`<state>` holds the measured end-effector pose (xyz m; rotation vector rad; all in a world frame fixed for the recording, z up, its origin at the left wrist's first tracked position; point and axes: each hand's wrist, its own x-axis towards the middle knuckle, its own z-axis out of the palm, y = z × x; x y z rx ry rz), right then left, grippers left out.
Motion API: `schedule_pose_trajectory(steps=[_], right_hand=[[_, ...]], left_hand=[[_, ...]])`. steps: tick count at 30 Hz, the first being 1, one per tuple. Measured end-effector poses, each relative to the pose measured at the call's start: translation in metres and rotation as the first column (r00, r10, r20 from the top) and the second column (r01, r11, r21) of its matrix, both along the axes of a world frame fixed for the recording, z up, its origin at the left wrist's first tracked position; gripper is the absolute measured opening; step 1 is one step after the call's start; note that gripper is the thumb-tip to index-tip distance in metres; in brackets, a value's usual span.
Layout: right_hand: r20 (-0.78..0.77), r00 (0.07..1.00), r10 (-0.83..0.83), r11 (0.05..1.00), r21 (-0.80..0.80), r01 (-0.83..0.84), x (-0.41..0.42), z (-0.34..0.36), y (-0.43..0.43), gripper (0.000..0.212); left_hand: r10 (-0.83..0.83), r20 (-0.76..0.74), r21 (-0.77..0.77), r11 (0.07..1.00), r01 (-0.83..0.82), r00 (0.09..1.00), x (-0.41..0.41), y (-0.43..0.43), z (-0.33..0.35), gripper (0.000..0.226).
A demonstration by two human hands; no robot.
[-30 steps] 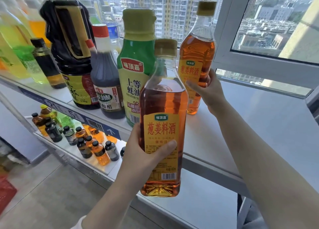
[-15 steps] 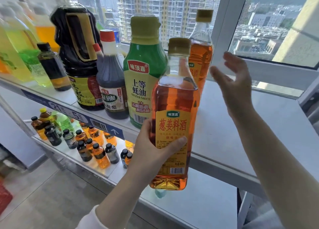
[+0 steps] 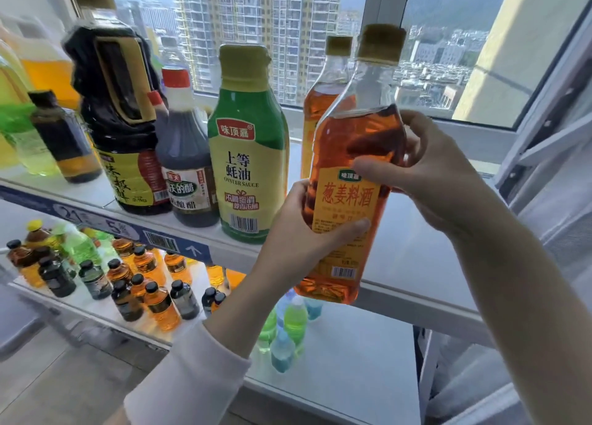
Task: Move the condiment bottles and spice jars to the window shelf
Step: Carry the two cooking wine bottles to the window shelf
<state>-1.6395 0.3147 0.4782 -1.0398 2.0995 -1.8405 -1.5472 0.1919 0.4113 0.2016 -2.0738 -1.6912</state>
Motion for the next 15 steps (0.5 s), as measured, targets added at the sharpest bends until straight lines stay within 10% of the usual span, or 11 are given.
schedule_pose_trajectory(steps=[15], right_hand=[[-0.114,0.987,-0.112,0.991,-0.081,0.103,-0.013,-0.012,-0.042,0.06]], left_hand=[[0.379,-0.183,-0.213,0.886,-0.413,0.907,0.027,-0.045,-0.023,0.024]])
